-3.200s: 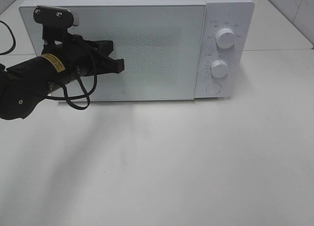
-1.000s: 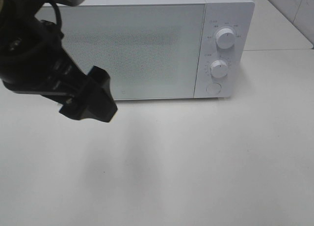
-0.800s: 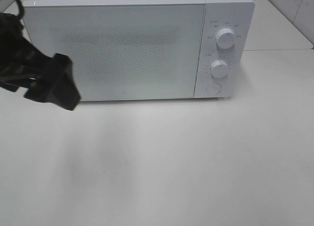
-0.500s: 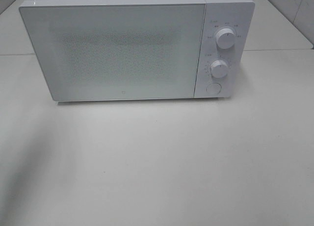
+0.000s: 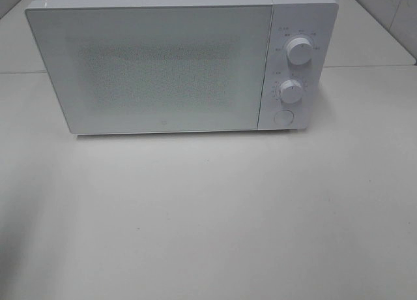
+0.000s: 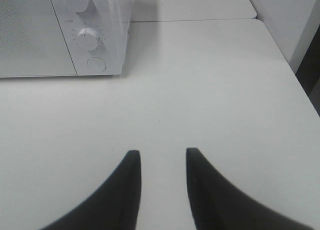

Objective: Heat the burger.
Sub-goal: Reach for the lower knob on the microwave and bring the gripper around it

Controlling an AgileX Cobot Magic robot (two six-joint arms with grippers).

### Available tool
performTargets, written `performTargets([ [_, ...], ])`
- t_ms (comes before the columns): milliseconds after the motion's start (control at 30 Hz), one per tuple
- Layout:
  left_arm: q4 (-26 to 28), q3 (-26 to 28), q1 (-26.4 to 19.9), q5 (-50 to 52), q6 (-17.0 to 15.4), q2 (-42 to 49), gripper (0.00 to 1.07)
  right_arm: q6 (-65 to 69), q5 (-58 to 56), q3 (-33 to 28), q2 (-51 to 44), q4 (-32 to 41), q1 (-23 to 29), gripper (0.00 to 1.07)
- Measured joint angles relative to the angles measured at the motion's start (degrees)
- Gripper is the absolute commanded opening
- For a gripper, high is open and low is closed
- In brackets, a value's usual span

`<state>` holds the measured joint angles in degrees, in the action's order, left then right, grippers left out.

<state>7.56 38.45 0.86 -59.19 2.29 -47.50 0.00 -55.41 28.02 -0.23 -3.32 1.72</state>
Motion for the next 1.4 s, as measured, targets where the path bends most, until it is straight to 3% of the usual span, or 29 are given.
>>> performTargets([
  [67, 0.23, -0.92, 0.0, -0.06, 0.06, 2.06, 1.01, 0.0, 0.0, 0.0, 0.0, 0.0, 0.0, 0.34],
  [167, 0.52, -3.55, 0.0, -0.11, 0.11, 9.63, 1.01, 0.0, 0.0, 0.0, 0.0, 0.0, 0.0, 0.34],
  [233, 0.4, -6.88, 0.0, -0.52, 0.11, 19.42, 1.01, 0.0, 0.0, 0.0, 0.0, 0.0, 0.0, 0.34],
  [333, -0.29, -8.37, 0.0, -2.01, 0.11, 24.41, 1.01, 0.0, 0.0, 0.0, 0.0, 0.0, 0.0, 0.34],
  [633, -1.6, -8.65, 0.0, -2.01, -0.74, 35.29, 1.01, 0.0, 0.0, 0.0, 0.0, 0.0, 0.0, 0.34],
  [800, -1.66, -8.65, 0.0, -2.06, -0.74, 46.52, 1.01, 0.0, 0.0, 0.0, 0.0, 0.0, 0.0, 0.34],
  [1400, -1.66, -8.65, 0.0, -2.06, -0.74, 47.78, 1.01, 0.0, 0.0, 0.0, 0.0, 0.0, 0.0, 0.34],
])
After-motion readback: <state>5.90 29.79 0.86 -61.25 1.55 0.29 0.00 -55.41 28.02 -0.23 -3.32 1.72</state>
